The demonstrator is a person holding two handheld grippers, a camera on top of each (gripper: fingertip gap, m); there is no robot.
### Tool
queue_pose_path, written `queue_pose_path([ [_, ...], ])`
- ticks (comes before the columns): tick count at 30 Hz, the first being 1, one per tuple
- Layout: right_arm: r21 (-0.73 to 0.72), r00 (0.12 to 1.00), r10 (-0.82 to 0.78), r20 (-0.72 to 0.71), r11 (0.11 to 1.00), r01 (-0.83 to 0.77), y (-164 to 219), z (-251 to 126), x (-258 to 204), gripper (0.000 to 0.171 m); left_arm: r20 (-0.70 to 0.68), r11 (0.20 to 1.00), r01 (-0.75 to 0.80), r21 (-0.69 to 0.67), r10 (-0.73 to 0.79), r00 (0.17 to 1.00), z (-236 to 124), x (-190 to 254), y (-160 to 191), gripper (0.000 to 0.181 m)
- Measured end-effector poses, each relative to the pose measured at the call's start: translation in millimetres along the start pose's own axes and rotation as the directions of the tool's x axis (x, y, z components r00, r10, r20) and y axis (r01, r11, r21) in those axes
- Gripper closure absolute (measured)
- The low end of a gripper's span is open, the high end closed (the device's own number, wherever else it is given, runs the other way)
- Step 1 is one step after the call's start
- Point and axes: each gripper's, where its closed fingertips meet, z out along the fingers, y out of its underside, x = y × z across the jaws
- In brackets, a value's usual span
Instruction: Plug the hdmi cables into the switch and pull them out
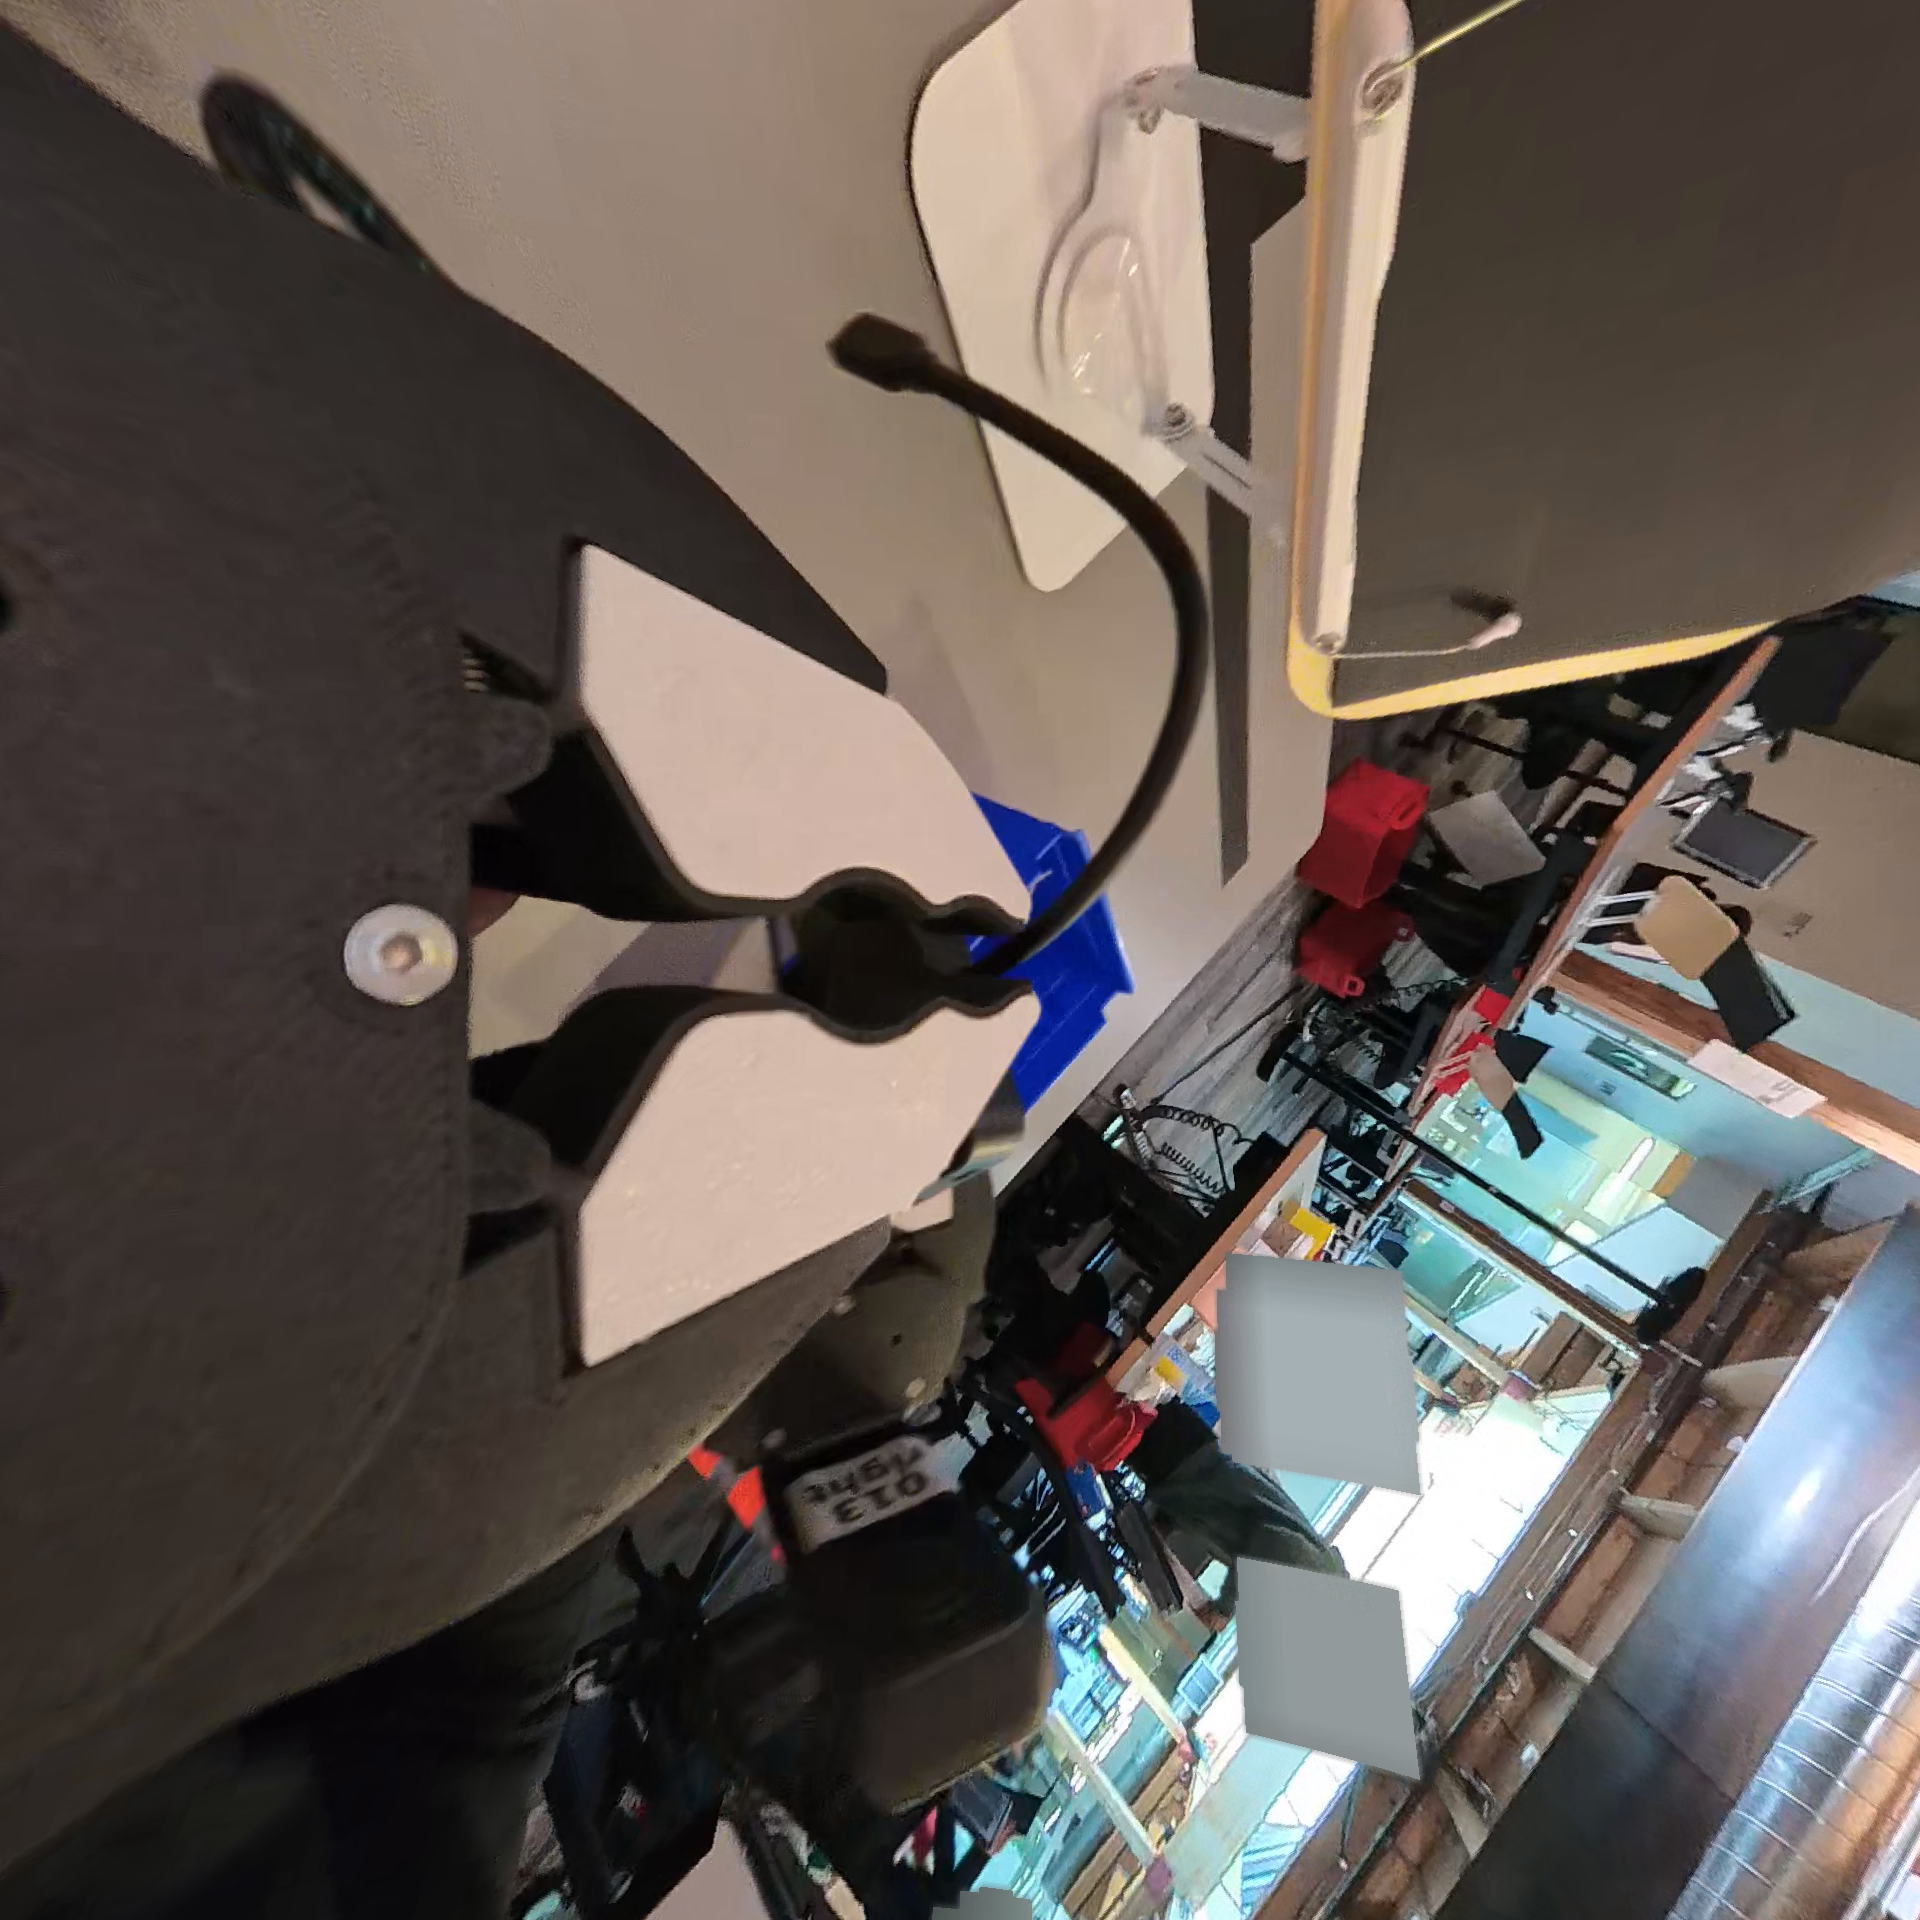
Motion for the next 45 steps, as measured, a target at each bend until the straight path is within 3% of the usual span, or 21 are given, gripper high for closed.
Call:
queue_pose_path([
  [3, 0.011, 0.988, 0.119, 0.096, 0.993, -0.120, 4.8, -3.6, 6.3, 0.157, 0.000, 0.999, -0.014, -0.052, 0.014, 1.000, -0.2, -0.6, 7.4, 0.175],
  [6, -0.025, 0.957, 0.226, 0.184, 0.974, -0.226, 16.8, -3.8, 10.8, 0.157, -0.019, 0.985, -0.052, -0.164, 0.049, 0.999, -1.6, 5.7, 21.4, 0.163],
  [9, -0.084, 0.917, 0.279, 0.284, 0.960, -0.266, 27.2, -7.0, 8.2, 0.157, -0.010, 0.957, -0.158, -0.245, 0.160, 0.987, -11.8, 9.0, 27.9, 0.159],
  [11, -0.112, 0.914, 0.253, 0.316, 0.967, -0.229, 31.7, -10.3, 6.9, 0.158, 0.008, 0.912, -0.313, -0.265, 0.327, 0.945, -19.1, 10.4, 25.8, 0.153],
  [13, -0.165, 0.899, 0.213, 0.383, 0.973, -0.161, 37.0, -14.3, -2.6, 0.158, 0.026, 0.820, -0.483, -0.307, 0.515, 0.857, -24.1, 8.5, 25.5, 0.143],
  [16, -0.227, 0.878, 0.150, 0.454, 0.973, -0.049, 45.1, -19.9, -17.1, 0.158, -0.032, 0.592, -0.685, -0.425, 0.746, 0.665, -25.3, 4.7, 40.9, 0.132],
  [18, -0.233, 0.854, 0.111, 0.508, 0.972, 0.012, 46.8, -24.1, -28.7, 0.158, -0.107, 0.423, -0.752, -0.506, 0.834, 0.541, -22.7, -2.7, 57.5, 0.118],
  [19, -0.240, 0.843, 0.109, 0.527, 0.971, 0.025, 47.1, -25.4, -33.5, 0.158, -0.161, 0.375, -0.772, -0.513, 0.842, 0.516, -20.1, -1.3, 67.3, 0.116],
  [21, -0.230, 0.823, 0.092, 0.560, 0.972, 0.048, 45.3, -27.5, -41.6, 0.158, -0.253, 0.311, -0.779, -0.545, 0.824, 0.506, -16.8, -1.1, 88.8, 0.117],
  [23, -0.218, 0.803, 0.081, 0.591, 0.974, 0.063, 43.5, -30.2, -48.0, 0.158, -0.300, 0.282, -0.797, -0.534, 0.818, 0.490, -12.7, -0.1, 100.6, 0.145],
  [27, -0.226, 0.821, 0.059, 0.567, 0.970, 0.087, 50.6, -28.0, -43.7, 0.158, -0.307, 0.366, -0.769, -0.524, 0.760, 0.572, -9.2, -0.6, 114.0, 0.163],
  [30, -0.152, 0.847, 0.059, 0.529, 0.988, 0.027, 38.8, -24.7, -35.1, 0.152, -0.253, 0.511, -0.710, -0.484, 0.695, 0.673, -8.1, 0.9, 110.5, 0.167],
  [34, -0.126, 0.898, 0.026, 0.438, 0.992, 0.032, 35.4, -21.0, -19.6, 0.123, -0.196, 0.669, -0.620, -0.410, 0.599, 0.776, -11.8, 0.3, 102.6, 0.167],
  [37, -0.159, 0.926, -0.070, 0.372, 0.978, 0.138, 44.3, -17.8, -15.2, 0.117, -0.166, 0.766, -0.540, -0.348, 0.517, 0.840, -14.2, 0.0, 96.0, 0.167],
  [41, -0.201, 0.927, -0.181, 0.328, 0.946, 0.255, 47.3, -12.2, -22.4, 0.122, -0.141, 0.831, -0.468, -0.301, 0.447, 0.883, -14.4, -0.8, 94.3, 0.167],
  [45, -0.296, 0.947, -0.080, 0.310, 0.939, 0.176, 58.6, -4.2, -25.5, 0.128, -0.124, 0.856, -0.444, -0.264, 0.426, 0.896, -14.5, 0.8, 95.0, 0.167],
])
